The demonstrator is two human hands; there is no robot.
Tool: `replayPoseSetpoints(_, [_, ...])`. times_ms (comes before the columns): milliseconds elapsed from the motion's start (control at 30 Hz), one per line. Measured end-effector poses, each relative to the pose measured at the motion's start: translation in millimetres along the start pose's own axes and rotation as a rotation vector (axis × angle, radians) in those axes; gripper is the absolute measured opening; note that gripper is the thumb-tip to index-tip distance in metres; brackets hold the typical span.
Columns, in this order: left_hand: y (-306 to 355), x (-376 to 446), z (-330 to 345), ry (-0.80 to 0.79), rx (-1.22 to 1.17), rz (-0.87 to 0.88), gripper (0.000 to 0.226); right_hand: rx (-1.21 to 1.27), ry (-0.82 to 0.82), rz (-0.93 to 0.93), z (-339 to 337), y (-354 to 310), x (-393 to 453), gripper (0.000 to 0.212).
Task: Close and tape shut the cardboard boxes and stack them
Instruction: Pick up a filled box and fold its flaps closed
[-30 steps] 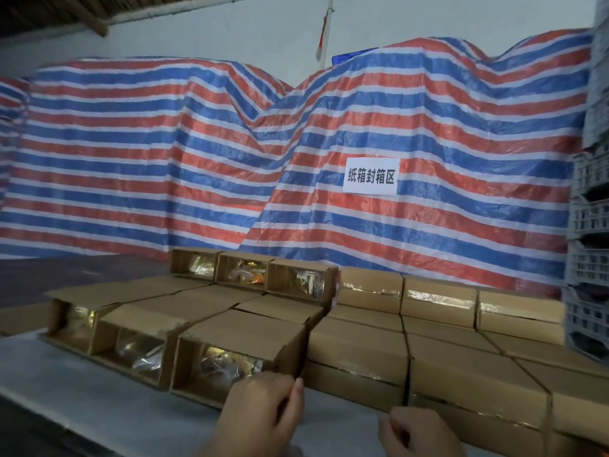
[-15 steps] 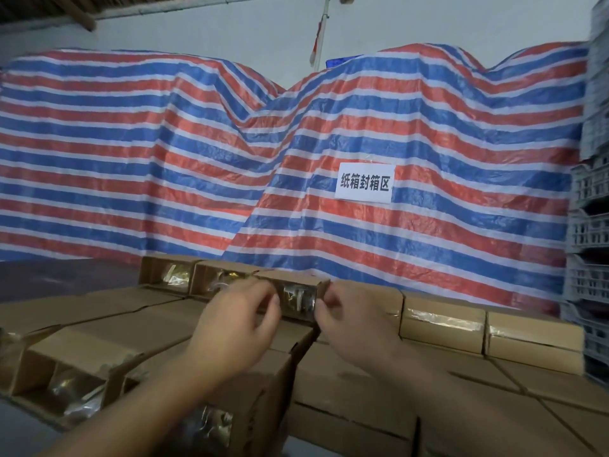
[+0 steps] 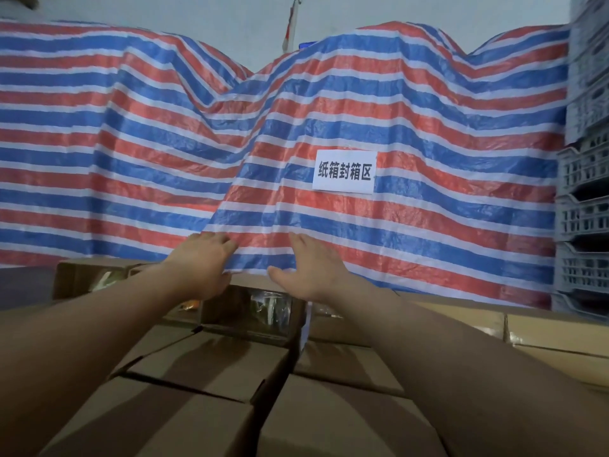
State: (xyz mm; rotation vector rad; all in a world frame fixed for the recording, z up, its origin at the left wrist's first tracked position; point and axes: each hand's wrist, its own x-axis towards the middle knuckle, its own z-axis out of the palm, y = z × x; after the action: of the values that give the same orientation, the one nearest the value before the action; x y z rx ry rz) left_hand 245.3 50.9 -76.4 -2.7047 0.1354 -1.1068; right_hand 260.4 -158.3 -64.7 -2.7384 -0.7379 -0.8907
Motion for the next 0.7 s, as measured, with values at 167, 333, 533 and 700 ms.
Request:
replayPoseSetpoints(167, [-5, 19, 32, -0.13, 0.107, 0.032, 0.084, -0.101, -0.113, 0.027, 25, 12, 19, 0.102])
replayPoseSetpoints(333, [-2, 30, 53, -0.253, 0.136, 0.056, 0.083, -0.162, -0.206, 0.066, 44, 17, 25, 0.105])
replayPoseSetpoints(533, [1, 25, 71, -0.294, 0.063, 0.065, 0.057, -0.247, -0.223, 0.052, 61, 9, 13, 0.041])
replayPoseSetpoints(700, [6, 20, 78, -0.209, 0.01, -0.002, 0.052, -0.209, -0.038, 0.056, 70, 5, 7, 0.017])
